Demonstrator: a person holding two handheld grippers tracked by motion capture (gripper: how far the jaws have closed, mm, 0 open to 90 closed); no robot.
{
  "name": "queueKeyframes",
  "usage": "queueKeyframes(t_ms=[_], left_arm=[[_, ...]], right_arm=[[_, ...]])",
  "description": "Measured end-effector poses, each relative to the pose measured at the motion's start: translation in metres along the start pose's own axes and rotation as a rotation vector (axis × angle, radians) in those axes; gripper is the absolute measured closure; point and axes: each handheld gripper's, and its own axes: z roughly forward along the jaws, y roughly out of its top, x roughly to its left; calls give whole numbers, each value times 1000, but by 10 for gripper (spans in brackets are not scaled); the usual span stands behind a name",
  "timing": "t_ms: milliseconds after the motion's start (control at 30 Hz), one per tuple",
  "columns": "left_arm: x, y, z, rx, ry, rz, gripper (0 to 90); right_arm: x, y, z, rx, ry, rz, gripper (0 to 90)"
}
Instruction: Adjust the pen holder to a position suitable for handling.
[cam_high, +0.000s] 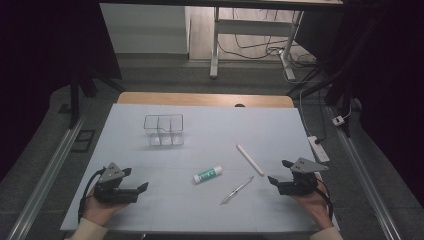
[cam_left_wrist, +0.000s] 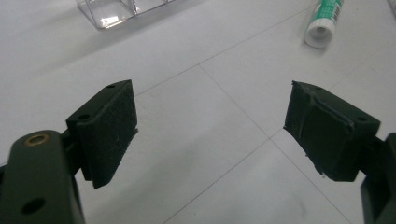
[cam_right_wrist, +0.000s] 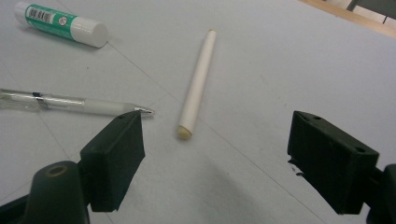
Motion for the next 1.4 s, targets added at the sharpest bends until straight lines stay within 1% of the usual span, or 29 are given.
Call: queueKeyframes(t_ms=[67,167,267,433,500,567,600,667,767,833,900,1033,1267,1300,1333,1367,1400], left_arm=[[0,2,1,-2,0,3,177],[0,8,2,-14,19,15,187],[0,14,3,-20,16,16,187],[3,18,4,-17,17,14,188],[6,19,4,-19,16,10,190],[9,21,5,-20,19,3,195],[9,21,5,-20,19,3,197],[12,25,7,-21,23,2,200],[15,28,9,-24,27,0,205],[19,32,12,-21,31,-3,207],[21,34,14,-18,37,0,210],[24,36,17,-13,44,-1,223],[32,44,23,-5,65,-7,255],[35,47,24,-5,77,-2,261],[37,47,25,-5,85,-4,268],[40,47,25,-4,93,-15,271],[42,47,25,-7,91,-26,272]], right_arm=[[1,0,1,-4,7,-6,182],[1,0,2,-4,9,-5,184],[0,0,2,-1,7,-3,185],[0,-1,2,-1,7,-8,188],[1,0,3,8,14,-7,189],[1,0,3,3,20,-4,192],[2,0,2,3,14,0,193],[2,0,2,-2,20,2,195],[1,0,2,-3,16,1,197],[1,1,2,0,9,0,198],[1,0,2,-8,13,-1,200],[2,1,3,-2,16,-2,204],[2,0,3,0,12,-1,205],[1,0,2,0,12,0,206],[1,0,2,-1,11,0,206],[1,1,2,0,11,0,207],[2,1,3,1,12,-1,207]])
